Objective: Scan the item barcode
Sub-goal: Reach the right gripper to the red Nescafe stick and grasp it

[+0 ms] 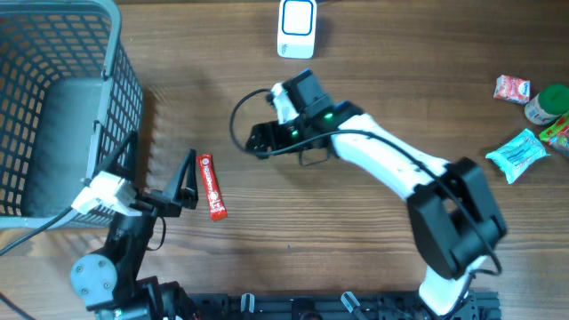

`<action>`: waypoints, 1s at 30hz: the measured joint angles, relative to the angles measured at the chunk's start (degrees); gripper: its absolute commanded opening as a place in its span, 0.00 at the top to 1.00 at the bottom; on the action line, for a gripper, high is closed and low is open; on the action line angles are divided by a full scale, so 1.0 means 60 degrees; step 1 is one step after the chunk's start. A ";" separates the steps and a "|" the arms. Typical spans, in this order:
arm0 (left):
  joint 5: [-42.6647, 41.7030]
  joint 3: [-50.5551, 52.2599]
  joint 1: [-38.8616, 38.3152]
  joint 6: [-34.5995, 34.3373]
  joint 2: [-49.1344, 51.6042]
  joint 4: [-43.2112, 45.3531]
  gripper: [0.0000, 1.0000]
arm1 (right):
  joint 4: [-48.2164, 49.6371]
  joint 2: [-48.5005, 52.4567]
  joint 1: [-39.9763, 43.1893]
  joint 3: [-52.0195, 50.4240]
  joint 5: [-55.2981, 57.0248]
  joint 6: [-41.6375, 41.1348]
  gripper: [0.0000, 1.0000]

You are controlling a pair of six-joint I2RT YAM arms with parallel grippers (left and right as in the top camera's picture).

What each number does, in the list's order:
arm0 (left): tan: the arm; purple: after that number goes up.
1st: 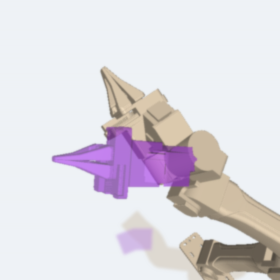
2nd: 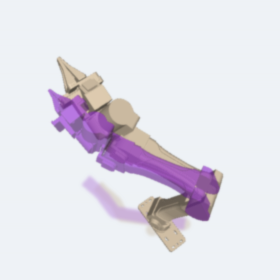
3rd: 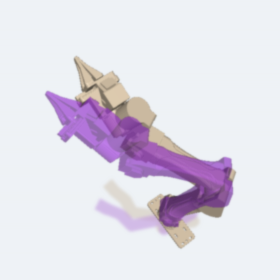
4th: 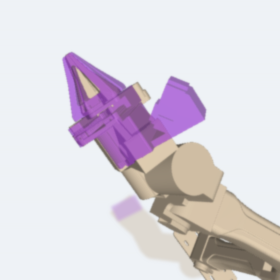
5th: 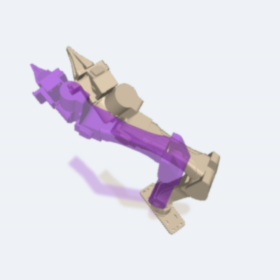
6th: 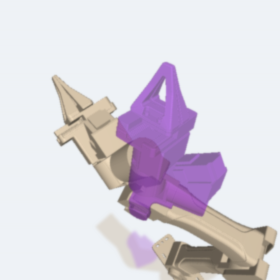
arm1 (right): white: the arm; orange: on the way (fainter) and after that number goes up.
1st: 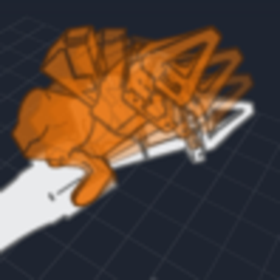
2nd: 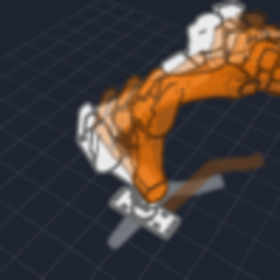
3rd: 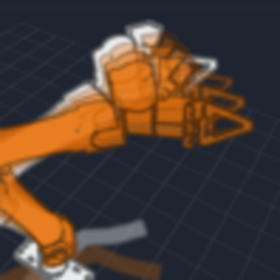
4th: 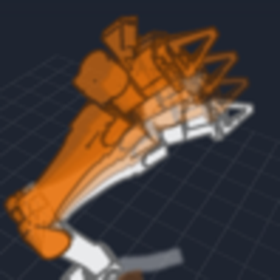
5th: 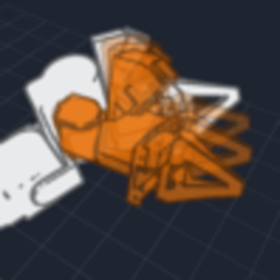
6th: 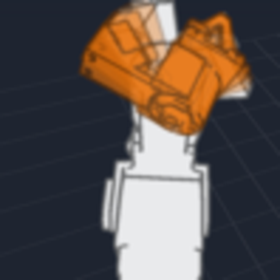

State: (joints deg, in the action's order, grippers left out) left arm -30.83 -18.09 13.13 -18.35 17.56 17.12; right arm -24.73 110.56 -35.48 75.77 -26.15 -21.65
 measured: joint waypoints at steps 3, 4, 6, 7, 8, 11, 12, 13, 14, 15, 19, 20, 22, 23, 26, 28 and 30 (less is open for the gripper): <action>0.0007 -0.0586 0.0000 -0.0004 0.0000 -0.0222 0.00 | 0.0911 0.0619 -0.0707 -0.0011 -0.0029 0.0055 0.01; 0.0015 -0.0750 0.0000 0.0000 0.0000 -0.0248 0.00 | 0.1319 0.0812 -0.0976 -0.0036 -0.0058 0.0106 0.02; 0.0138 -0.0918 0.0000 -0.0004 0.0000 -0.0273 0.00 | 0.2033 0.1162 -0.1446 -0.0044 -0.0295 0.0248 0.01; 0.0208 -0.0947 0.0000 -0.0004 0.0000 -0.0284 0.00 | 0.2222 0.1257 -0.1647 -0.0051 -0.0404 0.0291 0.01; 0.0317 -0.0954 0.0000 0.0000 0.0000 -0.0291 0.00 | 0.2353 0.1319 -0.1891 -0.0051 -0.0492 0.0339 0.00; 0.0488 -0.0954 0.0000 -0.0004 0.0000 -0.0295 0.00 | 0.2426 0.1326 -0.2361 -0.0051 -0.0226 0.0255 0.00; 0.0525 -0.0958 0.0000 -0.0004 0.0000 -0.0295 0.00 | 0.2426 0.1326 -0.2393 -0.0051 -0.0015 0.0222 0.00; 0.0565 -0.0958 0.0000 -0.0004 0.0000 -0.0295 0.00 | 0.2415 0.1344 -0.2619 -0.0051 0.0215 0.0186 0.00; 0.0594 -0.0962 0.0000 -0.0004 0.0000 -0.0295 0.00 | 0.2422 0.1377 -0.2809 -0.0051 0.0718 0.0109 0.00; 0.0608 -0.0962 0.0000 -0.0004 0.0000 -0.0295 0.00 | 0.2455 0.1435 -0.2962 -0.0051 0.1177 0.0040 0.00; 0.0663 -0.0962 0.0000 -0.0004 0.0000 -0.0295 0.00 | 0.3060 0.1752 -0.3402 -0.0015 0.2324 -0.0113 0.02; 0.0663 -0.0962 0.0000 -0.0004 0.0000 -0.0302 0.00 | 0.3191 0.1854 -0.3512 0.0066 0.2685 -0.0175 0.11; 0.0663 -0.0962 0.0000 -0.0004 0.0000 -0.0299 0.00 | 0.3275 0.1978 -0.3585 0.0164 0.3060 -0.0262 0.43; 0.0663 -0.0962 0.0000 -0.0004 0.0000 -0.0299 0.00 | 0.3308 0.2065 -0.3592 0.0215 0.3257 -0.0364 0.72; 0.0663 -0.0962 0.0000 -0.0004 0.0000 -0.0299 0.00 | 0.3078 0.2262 -0.3512 0.0339 0.3876 -0.0725 0.95; 0.0663 -0.0962 0.0000 -0.0004 0.0000 -0.0299 0.00 | 0.2816 0.2324 -0.3424 0.0404 0.4156 -0.1173 0.95; 0.0663 -0.0962 0.0000 -0.0004 0.0000 -0.0299 0.00 | 0.2623 0.2346 -0.3446 0.0495 0.4339 -0.1472 0.95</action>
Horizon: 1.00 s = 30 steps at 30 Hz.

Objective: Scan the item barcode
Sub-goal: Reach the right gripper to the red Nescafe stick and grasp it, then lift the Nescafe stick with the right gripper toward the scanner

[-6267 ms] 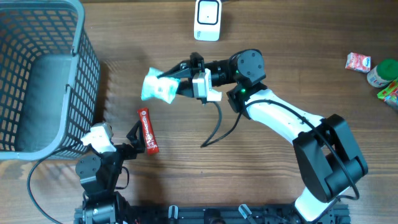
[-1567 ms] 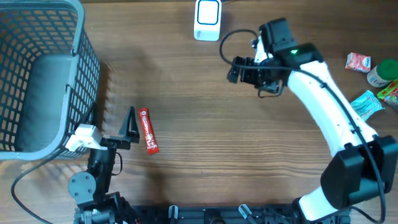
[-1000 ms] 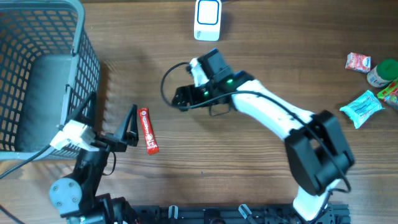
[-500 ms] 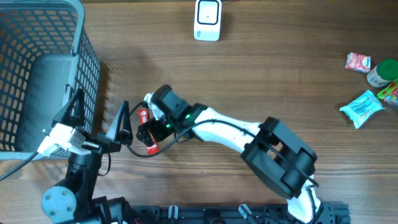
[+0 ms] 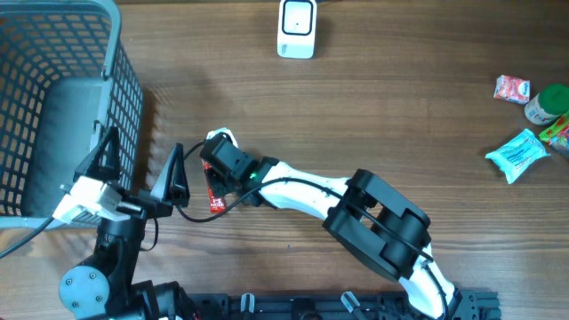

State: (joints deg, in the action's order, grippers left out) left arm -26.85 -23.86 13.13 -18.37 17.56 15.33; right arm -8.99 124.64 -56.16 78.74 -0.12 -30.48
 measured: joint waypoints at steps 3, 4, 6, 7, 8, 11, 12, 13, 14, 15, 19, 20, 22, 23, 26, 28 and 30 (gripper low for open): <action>0.0000 0.0000 0.0000 0.0000 0.0000 0.0000 0.00 | -0.0415 0.0011 -0.0029 0.0131 0.0339 -0.0488 0.96; 0.0000 0.0000 0.0000 0.0000 0.0000 0.0000 0.00 | -0.0637 0.0011 -0.0015 0.0200 0.0474 -0.0787 0.95; -0.0004 0.0000 0.0000 0.0000 0.0000 0.0000 0.00 | -0.1107 -0.0018 0.0142 0.0324 0.0619 -0.1162 0.95; -0.0007 0.0000 0.0000 0.0000 0.0000 0.0000 0.00 | -0.1457 -0.0047 0.0295 0.0397 0.0714 -0.1326 0.96; -0.0007 0.0000 0.0000 0.0000 0.0000 0.0000 0.00 | -0.1796 -0.0113 0.0535 0.0423 0.0827 -0.1450 0.96; -0.0007 0.0000 0.0000 0.0000 0.0000 0.0000 0.00 | -0.2681 -0.0317 0.1610 0.0419 0.1326 -0.1683 0.96; -0.0007 0.0000 0.0000 0.0000 0.0000 0.0000 0.00 | -0.2863 -0.0372 0.2095 0.0408 0.1512 -0.1723 0.96; -0.0007 0.0000 0.0000 0.0000 0.0000 0.0000 0.00 | -0.3027 -0.0412 0.2510 0.0401 0.1610 -0.1749 0.95; -0.0007 -0.0004 0.0000 0.0000 0.0000 -0.0029 0.00 | -0.3195 -0.0463 0.2925 0.0375 0.1741 -0.1770 0.96; -0.0015 -0.0011 0.0000 -0.0004 0.0000 -0.0138 0.00 | -0.3351 -0.0506 0.3206 0.0357 0.1778 -0.1781 0.95; -0.0066 -0.0051 0.0000 0.0000 0.0000 -0.1235 0.00 | -0.4062 -0.0681 0.3807 0.0310 0.1785 -0.1778 0.96; -0.0095 -0.0058 0.0000 -0.0004 0.0000 -0.1545 0.00 | -0.4302 -0.0739 0.3861 0.0280 0.1789 -0.1770 0.96; -0.0229 -0.0062 0.0000 0.0000 0.0004 -0.2120 0.00 | -0.4863 -0.0903 0.3894 0.0182 0.1814 -0.1738 0.89; -0.0295 -0.0076 0.0000 0.0018 0.0000 -0.2397 0.00 | -0.5158 -0.0998 0.3894 0.0117 0.1814 -0.1738 0.51; -0.0379 -0.0084 0.0000 0.0175 0.0004 -0.3249 0.00 | -0.5839 -0.1304 0.3894 -0.0164 0.1763 -0.1730 0.00; -0.0401 -0.0084 0.0000 0.0255 0.0000 -0.3493 0.00 | -0.5974 -0.1559 0.3905 -0.0317 0.1435 -0.1749 0.00; -0.0393 -0.0084 0.0000 0.0295 0.0000 -0.3759 0.00 | -0.5963 -0.1843 0.3905 -0.0357 0.1045 -0.1920 0.00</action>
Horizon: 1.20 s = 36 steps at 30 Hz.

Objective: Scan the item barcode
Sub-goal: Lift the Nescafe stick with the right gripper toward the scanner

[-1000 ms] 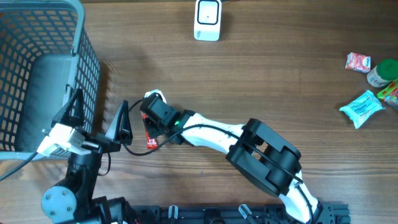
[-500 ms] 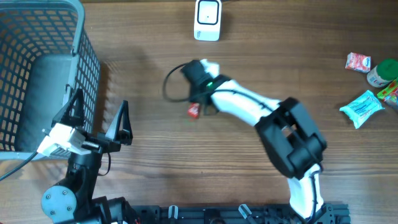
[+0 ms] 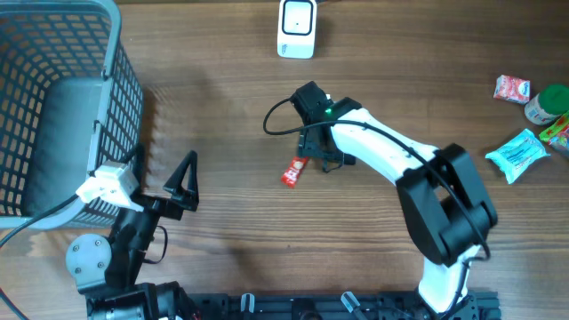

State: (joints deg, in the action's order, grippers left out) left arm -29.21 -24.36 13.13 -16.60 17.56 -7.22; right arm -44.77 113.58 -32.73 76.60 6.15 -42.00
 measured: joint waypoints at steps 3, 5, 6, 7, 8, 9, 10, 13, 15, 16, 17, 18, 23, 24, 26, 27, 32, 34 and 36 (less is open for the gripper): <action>0.0033 0.0015 0.0000 0.0000 0.0000 -0.0302 0.00 | 0.0044 -0.0386 0.0000 0.0004 -0.0412 -0.0845 0.00; 0.0033 0.0186 0.0000 0.0000 0.0000 -0.0372 0.00 | 0.0102 -0.0404 -0.0011 0.0000 -0.0550 -0.1606 0.00; 0.0033 0.0328 0.0000 0.0000 0.0000 -0.0423 0.00 | 0.0182 -0.0404 -0.0029 -0.0015 -0.0590 -0.1956 0.00; 0.0036 0.0543 0.0000 0.0000 0.0000 -0.0463 0.00 | 0.0331 -0.0404 -0.0076 -0.0018 -0.0601 -0.2280 0.00; 0.0036 0.0685 0.0000 0.0000 0.0000 -0.0484 0.00 | 0.0510 -0.0404 -0.0164 -0.0022 -0.0597 -0.2524 0.00; 0.0036 0.0820 0.0000 0.0000 0.0000 -0.0484 0.00 | 0.0667 -0.0404 -0.0284 -0.0022 -0.0590 -0.2765 0.00; 0.0033 0.0943 0.0000 0.0000 0.0000 -0.0488 0.00 | 0.0729 -0.0404 -0.0455 -0.0022 -0.0528 -0.3016 0.00; 0.0036 0.1206 0.0000 0.0000 0.0000 -0.0514 0.00 | 0.0736 -0.0390 -0.0874 -0.0022 -0.0251 -0.3727 0.01; 0.0036 0.1475 0.0000 0.0000 0.0000 -0.0510 0.00 | 0.0754 -0.0229 -0.1315 -0.0022 0.0102 -0.4131 0.03; 0.0033 0.1545 0.0000 0.0000 0.0000 -0.0506 0.00 | 0.0721 -0.0138 -0.1377 -0.0018 0.0168 -0.4284 0.04; 0.0036 0.1643 0.0000 0.0000 0.0000 -0.0499 0.00 | 0.0586 0.0073 -0.1475 -0.0018 0.0270 -0.4546 0.05; 0.0036 0.1749 0.0000 0.0000 0.0000 -0.0503 0.00 | 0.0466 0.0229 -0.1515 -0.0018 0.0328 -0.4728 0.05; 0.0040 0.2430 0.0000 0.0000 0.0004 -0.0372 0.00 | -0.0033 0.0557 -0.1566 0.0098 0.0769 -0.5588 0.24; 0.0087 0.2521 0.0000 -0.0004 0.0000 -0.0372 0.00 | -0.0080 0.0576 -0.1566 0.0113 0.0823 -0.5683 0.47; 0.0182 0.2594 0.0000 0.0000 0.0000 -0.0455 0.00 | -0.0113 0.0597 -0.1566 0.0117 0.1009 -0.5814 0.73; 0.0273 0.2608 0.0000 0.0004 0.0000 -0.0488 0.00 | -0.0138 0.0634 -0.1566 0.0124 0.1177 -0.5861 0.87; 0.0816 0.2608 0.0000 0.0066 0.0000 -0.1013 0.00 | -0.0084 0.0801 -0.1566 0.0280 0.1501 -0.6073 0.96; 0.1195 0.2616 0.0000 0.0076 0.0000 -0.1399 0.00 | -0.0117 0.0849 -0.1566 0.0331 0.1519 -0.6058 0.96; 0.1435 0.2626 0.0000 0.0109 0.0000 -0.1665 0.00 | -0.0120 0.0849 -0.1566 0.0346 0.1523 -0.5916 0.96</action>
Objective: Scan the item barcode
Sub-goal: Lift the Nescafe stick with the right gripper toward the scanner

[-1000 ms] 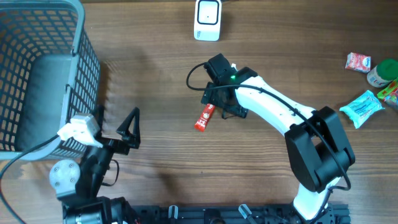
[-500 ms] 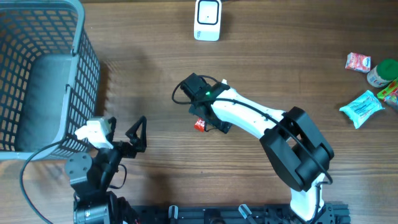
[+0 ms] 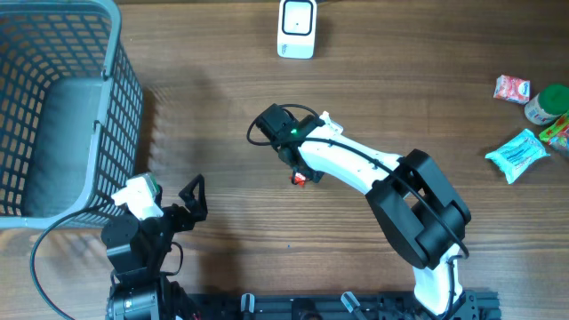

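Note:
The red snack packet [image 3: 300, 178] shows only as a small red end near the table's middle. My right gripper [image 3: 299, 171] is shut on it, with the wrist [image 3: 278, 124] turned over above it. The packet's barcode side is hidden. The white barcode scanner [image 3: 297, 28] stands at the back edge, well beyond the packet. My left gripper [image 3: 193, 194] is open and holds nothing, low at the front left beside the basket.
A grey wire basket [image 3: 124, 98] fills the back left. At the right edge lie a red-and-white packet [image 3: 511, 88], a green can [image 3: 544, 102] and a blue packet [image 3: 517, 153]. The right arm's white links [image 3: 356, 164] cross the middle of the table.
The right wrist has turned and shifted left, so the packet, then slanted and seen lengthwise, now shows end-on under the gripper. The left arm has drawn back toward the front edge.
The red packet first lay flat by the left gripper while the right gripper hovered mid-table. Then the right gripper was down on the packet. Later it held the packet at the table's middle, and now the packet is turned in its grip.

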`<action>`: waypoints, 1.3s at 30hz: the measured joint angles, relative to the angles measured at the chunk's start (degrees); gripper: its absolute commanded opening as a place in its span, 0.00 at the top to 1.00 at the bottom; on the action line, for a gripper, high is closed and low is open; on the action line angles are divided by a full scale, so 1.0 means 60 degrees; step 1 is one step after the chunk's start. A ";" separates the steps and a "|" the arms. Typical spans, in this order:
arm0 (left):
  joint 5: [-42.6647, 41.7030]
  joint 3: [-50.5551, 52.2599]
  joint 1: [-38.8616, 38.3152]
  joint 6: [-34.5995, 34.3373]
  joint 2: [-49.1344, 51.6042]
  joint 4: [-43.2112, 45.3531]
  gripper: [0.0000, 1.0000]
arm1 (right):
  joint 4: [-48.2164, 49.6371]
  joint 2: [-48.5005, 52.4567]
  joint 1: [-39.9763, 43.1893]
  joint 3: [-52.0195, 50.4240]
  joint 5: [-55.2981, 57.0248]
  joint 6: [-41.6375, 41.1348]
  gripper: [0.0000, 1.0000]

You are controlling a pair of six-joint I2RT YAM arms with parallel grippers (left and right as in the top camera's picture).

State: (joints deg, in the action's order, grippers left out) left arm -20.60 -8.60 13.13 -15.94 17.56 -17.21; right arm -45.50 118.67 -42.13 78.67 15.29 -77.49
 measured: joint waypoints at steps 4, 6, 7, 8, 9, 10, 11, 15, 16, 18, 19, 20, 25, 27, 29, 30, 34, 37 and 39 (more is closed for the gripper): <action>0.0229 0.0000 0.0000 0.0033 0.0000 -0.0102 0.00 | -0.0066 -0.0015 0.0004 0.0025 -0.0004 0.0699 0.96; 0.0255 0.0000 0.0000 0.0033 0.0000 -0.0106 0.00 | -0.0168 -0.0084 0.0011 0.0007 -0.0113 0.1056 0.96; 0.0259 0.0000 0.0000 0.0033 0.0000 -0.0106 0.00 | -0.0204 -0.0149 0.0040 -0.0051 -0.0226 0.1235 0.95; 0.0280 0.0000 0.0000 0.0029 0.0000 -0.0109 0.00 | -0.0229 -0.0321 0.0080 -0.0178 -0.0543 0.1603 0.96; 0.0288 0.0000 0.0000 0.0029 0.0000 -0.0109 0.00 | -0.0251 -0.0568 0.0127 -0.0302 -0.0911 0.2007 0.96; 0.0291 0.0000 0.0000 0.0033 0.0000 -0.0106 0.00 | -0.0233 -0.0856 0.0182 -0.0375 -0.1260 0.2408 0.96; 0.0302 0.0000 0.0000 0.0033 0.0000 -0.0106 0.00 | -0.0193 -0.1228 0.0244 -0.0412 -0.1701 0.2856 0.96; 0.0324 0.0000 0.0000 0.0033 0.0000 -0.0109 0.00 | 0.0408 -0.3300 0.0703 -0.0408 -0.3883 0.4794 0.96; 0.0321 0.0000 0.0000 0.0033 0.0000 -0.0113 0.00 | 0.0634 -0.3716 0.0845 -0.0404 -0.4510 0.5300 0.96; 0.0321 0.0000 0.0000 0.0033 0.0000 -0.0117 0.00 | 0.0994 -0.4269 0.1180 -0.0390 -0.6000 0.6404 0.96; 0.0321 0.0000 0.0000 0.0033 0.0000 -0.0113 0.00 | 0.1144 -0.4419 0.1402 -0.0386 -0.6980 0.7104 0.96; 0.0324 0.0000 0.0000 0.0033 0.0000 -0.0117 0.00 | 0.1322 -0.4441 0.1559 -0.0386 -0.7715 0.7595 0.95; 0.0324 0.0000 0.0000 0.0029 0.0000 -0.0127 0.00 | 0.1982 -0.4422 0.2524 -0.0401 -1.3544 1.3027 0.96; 0.0324 0.0000 0.0000 0.0033 0.0000 -0.0127 0.00 | 0.1993 -0.4422 0.2670 -0.0401 -1.4837 1.4779 0.96; 0.0324 0.0000 0.0000 0.0033 0.0000 -0.0127 0.00 | 0.1993 -0.4422 0.2758 -0.0401 -1.6189 1.7201 0.96; 0.0324 0.0000 0.0000 0.0033 0.0000 -0.0127 0.00 | 0.2007 -0.4422 0.2765 -0.0401 -1.6578 1.8090 0.96; 0.0324 0.0000 0.0000 0.0033 0.0000 -0.0131 0.00 | 0.2616 -0.4422 0.2765 -0.0408 -1.7307 2.0436 0.96; 0.0324 0.0000 0.0000 0.0033 0.0000 -0.0127 0.00 | 0.3501 -0.4422 0.2765 -0.0415 -1.7438 2.0349 0.96; 0.0324 0.0000 0.0000 0.0033 0.0000 -0.0131 0.00 | 0.3836 -0.4422 0.2765 -0.0415 -1.7438 1.9271 0.96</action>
State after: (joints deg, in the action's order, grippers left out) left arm -18.65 -8.60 13.13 -15.75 17.56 -18.00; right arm -22.48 92.14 -25.54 76.18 -89.34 38.13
